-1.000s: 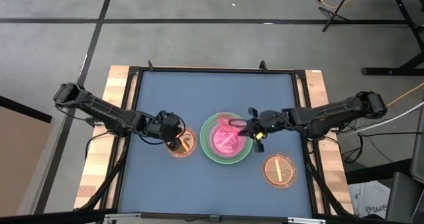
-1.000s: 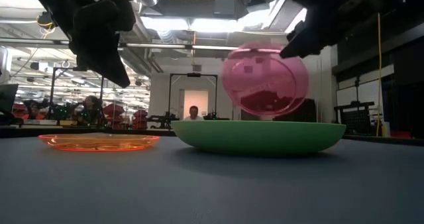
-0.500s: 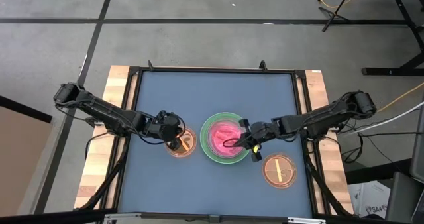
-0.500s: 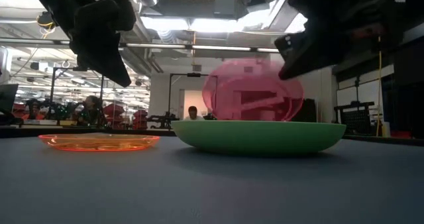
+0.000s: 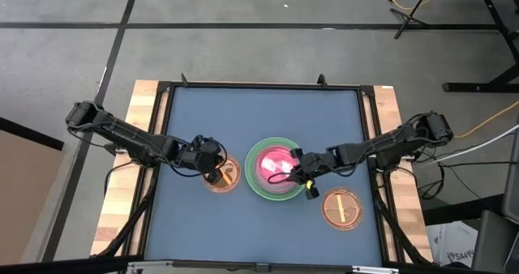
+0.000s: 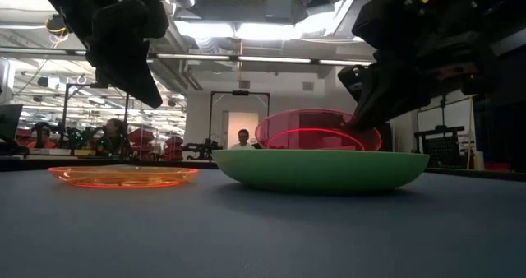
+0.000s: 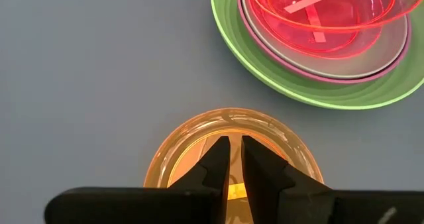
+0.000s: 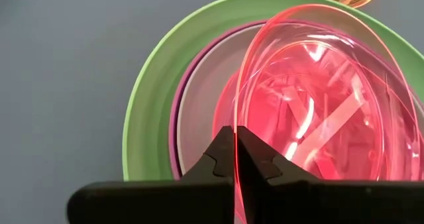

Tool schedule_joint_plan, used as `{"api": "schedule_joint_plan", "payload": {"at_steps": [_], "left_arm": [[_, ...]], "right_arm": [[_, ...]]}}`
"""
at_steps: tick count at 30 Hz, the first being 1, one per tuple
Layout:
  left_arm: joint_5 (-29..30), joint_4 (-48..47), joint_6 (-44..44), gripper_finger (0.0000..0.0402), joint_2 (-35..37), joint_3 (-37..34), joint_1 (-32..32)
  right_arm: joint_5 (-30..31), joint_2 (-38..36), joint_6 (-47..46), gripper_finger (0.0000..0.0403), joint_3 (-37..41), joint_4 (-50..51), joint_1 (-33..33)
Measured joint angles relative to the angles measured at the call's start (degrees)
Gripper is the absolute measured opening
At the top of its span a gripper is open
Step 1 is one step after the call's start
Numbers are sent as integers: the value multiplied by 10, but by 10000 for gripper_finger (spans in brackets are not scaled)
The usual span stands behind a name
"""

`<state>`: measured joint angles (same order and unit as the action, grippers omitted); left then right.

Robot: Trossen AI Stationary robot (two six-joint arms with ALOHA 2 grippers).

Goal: Stack plastic plates
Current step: Stack the light pink plate on top of the light pink plate, then stack the left light orange plate on top of the light pink plate

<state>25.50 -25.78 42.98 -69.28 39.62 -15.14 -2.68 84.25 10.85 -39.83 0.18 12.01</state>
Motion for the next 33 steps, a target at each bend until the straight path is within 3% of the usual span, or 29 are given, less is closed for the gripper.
{"api": "schedule_joint_plan", "payload": {"at_steps": [9,22,33], "left_arm": [[0,0,0,32,0,0,0],[0,-1,0,32,0,0,0],[0,-1,1,32,0,0,0]], "right_arm": [[-10,0,0,4,0,0,0],[-9,0,0,78,0,0,0],[-9,0,0,85,0,0,0]]}}
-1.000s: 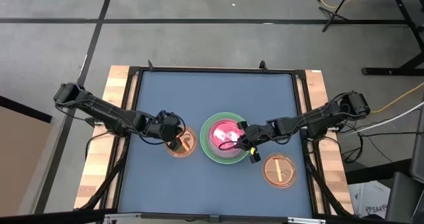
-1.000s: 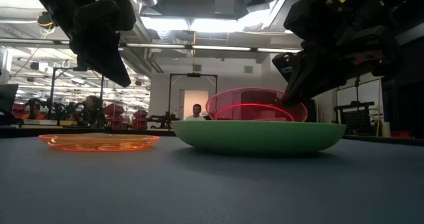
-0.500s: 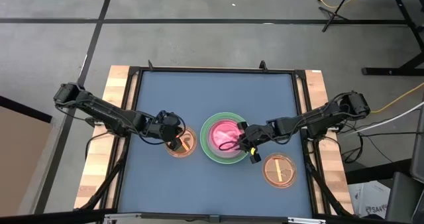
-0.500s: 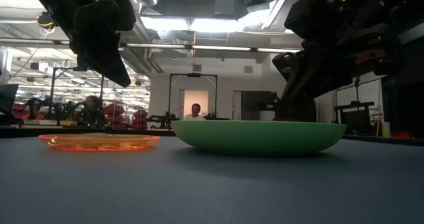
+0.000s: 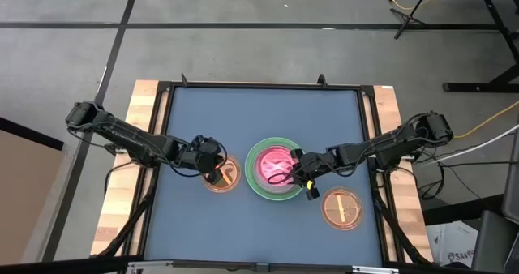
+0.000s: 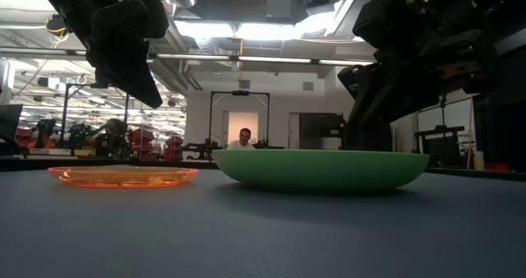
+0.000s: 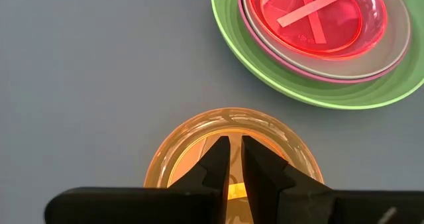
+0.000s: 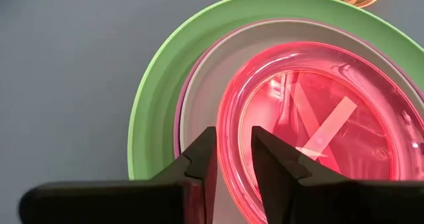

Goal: Stack plastic plates
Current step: Stack the left light orange plate on top of the light pink plate

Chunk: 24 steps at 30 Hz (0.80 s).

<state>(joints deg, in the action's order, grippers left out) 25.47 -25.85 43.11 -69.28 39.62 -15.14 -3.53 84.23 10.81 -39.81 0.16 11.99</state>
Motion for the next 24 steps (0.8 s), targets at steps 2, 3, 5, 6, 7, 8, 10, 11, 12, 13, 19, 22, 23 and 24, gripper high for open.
{"api": "schedule_joint_plan", "payload": {"at_steps": [2,3,5,6,7,8,10,11,12,13,19,22,23,24], "left_arm": [[0,0,0,32,0,0,0],[0,-1,0,32,0,0,0],[0,-4,0,32,0,0,0],[0,-5,0,32,0,0,0],[0,-5,0,32,0,0,0],[0,-5,0,32,0,0,0],[0,-5,2,32,0,0,2],[0,-5,3,32,0,0,4],[0,-5,3,32,0,0,7],[0,-5,3,32,0,0,10],[-1,-5,3,32,0,0,33],[-18,-5,3,32,0,0,50],[-26,-5,3,32,0,0,56],[-32,-5,3,32,0,0,62]], "right_arm": [[0,0,0,86,0,0,0],[0,0,0,86,0,0,0],[0,0,0,86,0,0,0],[0,0,0,86,0,0,0],[0,0,0,86,0,0,0],[0,0,0,86,0,0,0],[0,0,0,86,0,0,0],[0,0,0,86,0,0,0],[0,0,0,86,0,0,0],[0,0,0,86,0,0,0],[0,0,0,86,0,0,0],[0,0,0,86,0,0,0],[0,0,0,86,0,0,0],[0,0,0,86,0,0,0]]}}
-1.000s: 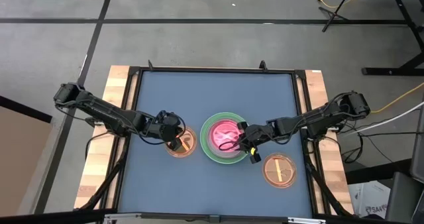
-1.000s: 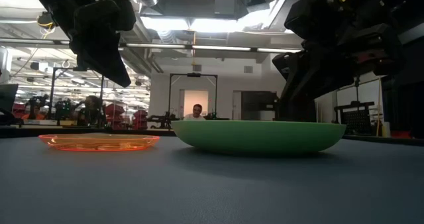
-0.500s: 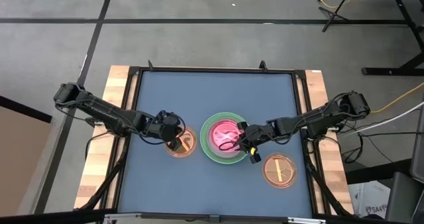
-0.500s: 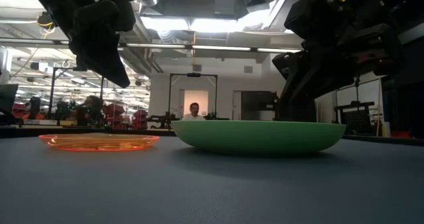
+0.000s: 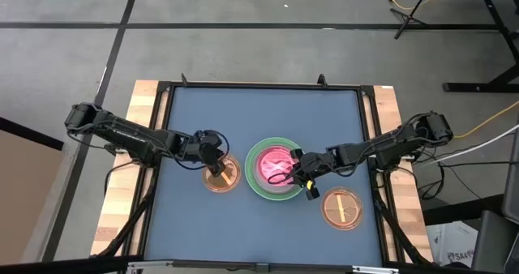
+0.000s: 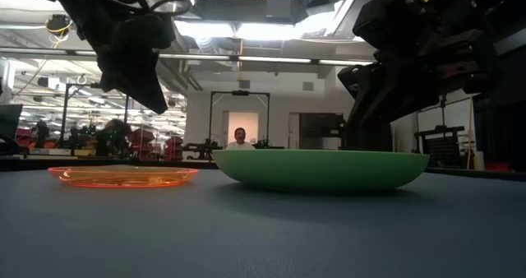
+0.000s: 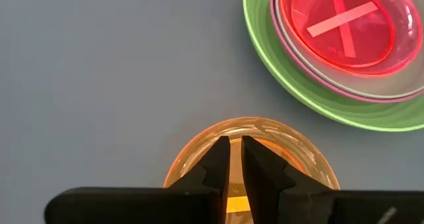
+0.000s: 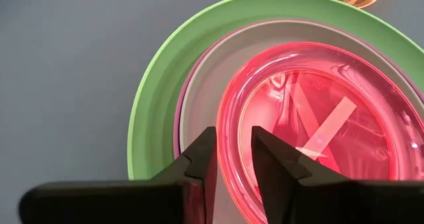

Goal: Stack plastic plates
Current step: Stack the left light orange plate on top of the light pink plate

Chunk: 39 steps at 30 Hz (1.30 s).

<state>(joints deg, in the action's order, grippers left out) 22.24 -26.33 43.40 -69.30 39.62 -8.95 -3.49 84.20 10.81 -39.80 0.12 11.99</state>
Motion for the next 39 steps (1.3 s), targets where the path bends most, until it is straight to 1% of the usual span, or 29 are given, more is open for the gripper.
{"api": "schedule_joint_plan", "payload": {"at_steps": [4,6,10,15,20,23,29,35,39], "left_arm": [[-13,-2,-5,33,0,0,21],[-23,-2,-16,40,0,0,33],[-38,-2,-22,77,0,0,57],[-42,-14,-62,129,0,0,81],[-42,-56,-86,159,0,0,106],[-53,-90,-100,162,0,0,121],[-110,-143,-111,155,0,0,144],[-152,-150,-110,148,0,-1,147],[-172,-150,-87,147,0,-21,147]], "right_arm": [[0,0,0,86,0,0,0],[0,0,0,86,0,0,0],[0,0,0,86,0,0,0],[0,0,0,86,0,0,0],[0,0,0,86,0,0,0],[0,0,0,86,0,0,0],[0,0,0,86,0,0,0],[0,0,0,85,0,0,0],[0,0,0,85,0,0,0]]}}
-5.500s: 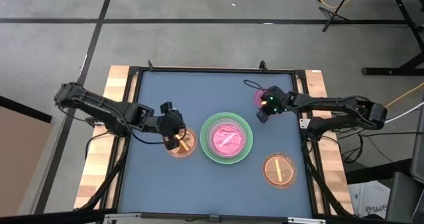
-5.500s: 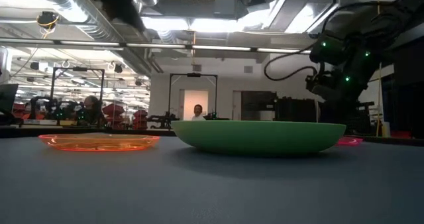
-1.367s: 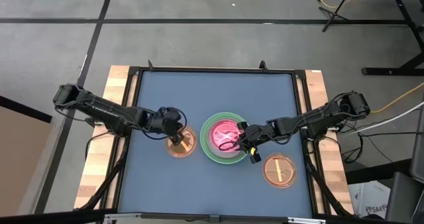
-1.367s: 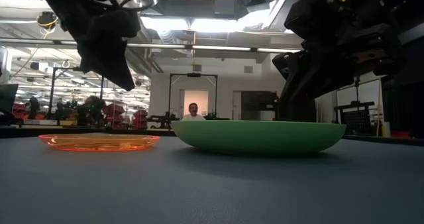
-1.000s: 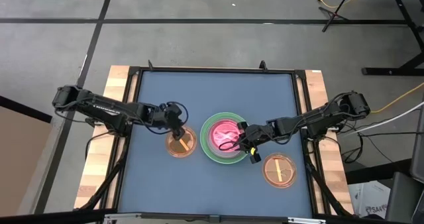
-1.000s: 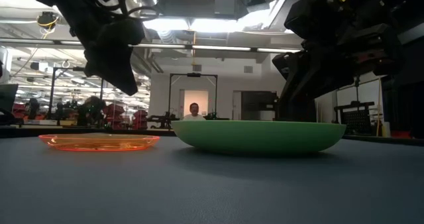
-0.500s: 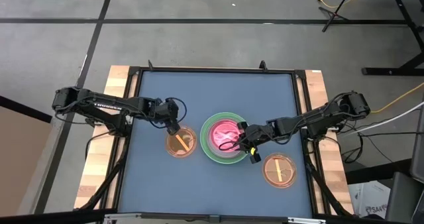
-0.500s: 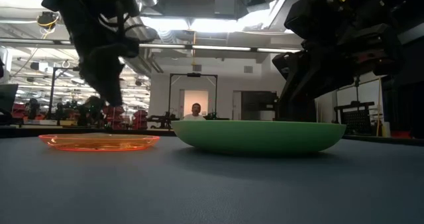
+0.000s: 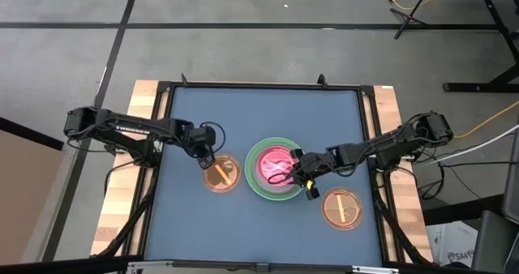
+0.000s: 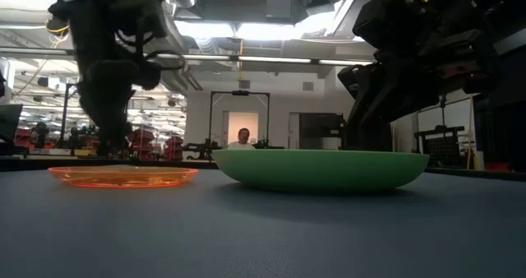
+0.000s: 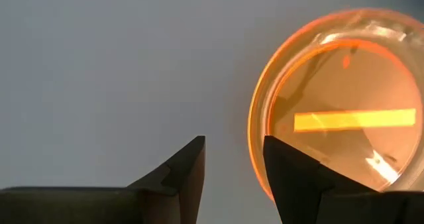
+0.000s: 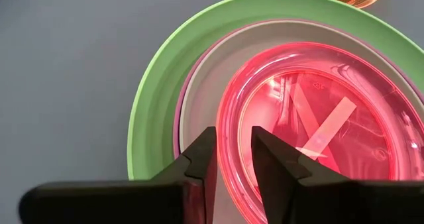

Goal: Stack plastic plates
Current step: Stack the left light orange plate on top of the light pink plate

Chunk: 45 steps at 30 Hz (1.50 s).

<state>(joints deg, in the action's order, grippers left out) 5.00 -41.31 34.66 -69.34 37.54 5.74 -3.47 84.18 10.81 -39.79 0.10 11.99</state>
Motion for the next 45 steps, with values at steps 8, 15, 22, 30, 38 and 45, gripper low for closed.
{"api": "schedule_joint_plan", "payload": {"at_steps": [8,15,22,30,38,45], "left_arm": [[-63,73,58,147,0,-59,-1],[-63,119,89,147,0,-96,-6],[-66,164,98,146,0,-113,-6],[-76,166,104,146,-2,-113,-6],[-77,167,118,135,-8,-113,-10],[-70,171,119,94,-15,-113,-17]], "right_arm": [[0,0,0,85,0,0,0],[0,0,0,85,0,0,0],[0,0,0,85,0,0,0],[0,0,0,85,0,0,0],[0,0,0,85,0,0,0],[0,0,0,85,0,0,0]]}}
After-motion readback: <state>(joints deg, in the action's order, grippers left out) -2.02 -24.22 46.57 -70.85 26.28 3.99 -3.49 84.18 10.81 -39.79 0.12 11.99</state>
